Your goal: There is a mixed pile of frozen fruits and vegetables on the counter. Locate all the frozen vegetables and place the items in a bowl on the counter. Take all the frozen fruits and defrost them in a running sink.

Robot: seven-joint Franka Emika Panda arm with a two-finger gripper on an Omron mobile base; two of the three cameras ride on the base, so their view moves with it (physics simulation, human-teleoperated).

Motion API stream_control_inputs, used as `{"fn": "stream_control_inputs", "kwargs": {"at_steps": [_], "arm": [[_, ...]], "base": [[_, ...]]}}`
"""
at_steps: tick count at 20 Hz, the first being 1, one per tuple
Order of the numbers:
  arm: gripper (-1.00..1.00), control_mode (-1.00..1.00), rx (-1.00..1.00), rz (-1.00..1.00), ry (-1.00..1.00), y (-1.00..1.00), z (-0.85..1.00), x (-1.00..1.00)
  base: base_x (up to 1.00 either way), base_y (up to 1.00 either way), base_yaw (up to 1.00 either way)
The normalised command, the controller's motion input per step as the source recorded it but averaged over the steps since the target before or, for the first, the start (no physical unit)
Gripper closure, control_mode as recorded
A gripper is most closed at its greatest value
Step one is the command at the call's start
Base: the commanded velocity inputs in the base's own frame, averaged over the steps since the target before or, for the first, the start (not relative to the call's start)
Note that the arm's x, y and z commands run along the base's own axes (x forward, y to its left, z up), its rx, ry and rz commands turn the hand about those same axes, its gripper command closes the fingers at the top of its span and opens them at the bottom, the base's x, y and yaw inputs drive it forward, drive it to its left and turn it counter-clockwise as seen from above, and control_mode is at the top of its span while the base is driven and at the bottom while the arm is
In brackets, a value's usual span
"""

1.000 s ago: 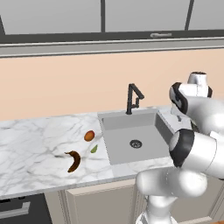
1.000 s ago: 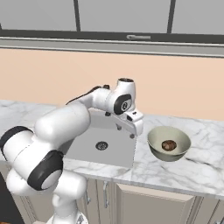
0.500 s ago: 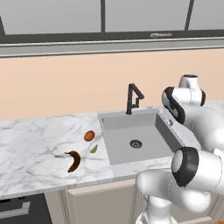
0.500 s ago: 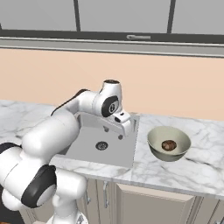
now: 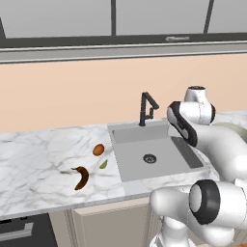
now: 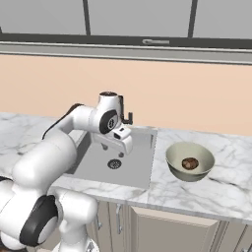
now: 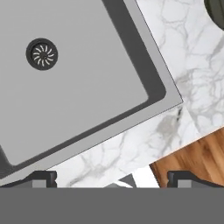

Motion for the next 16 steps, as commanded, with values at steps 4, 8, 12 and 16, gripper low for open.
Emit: {"fn": "stream_control_inputs", "kwargs": {"at_steps": [4,8,12,16], "arm": [[-1.0,-1.0,0.0,0.0,0.06,0.53,-0.14,0.09],[-1.0,-1.0,0.0,-0.02,0.05,0.54,-0.09,0.15],[-1.0,-1.0,0.0,-0.03,0.04,0.51,-0.02,0.14],[-1.0,-1.0,0.0,-0.06,0.01,0.45,0.0,0.09]], "base": [[0.0,0.0,0.0],[0.0,0.0,0.0],[0.0,0.0,0.0],[0.0,0.0,0.0]]}}
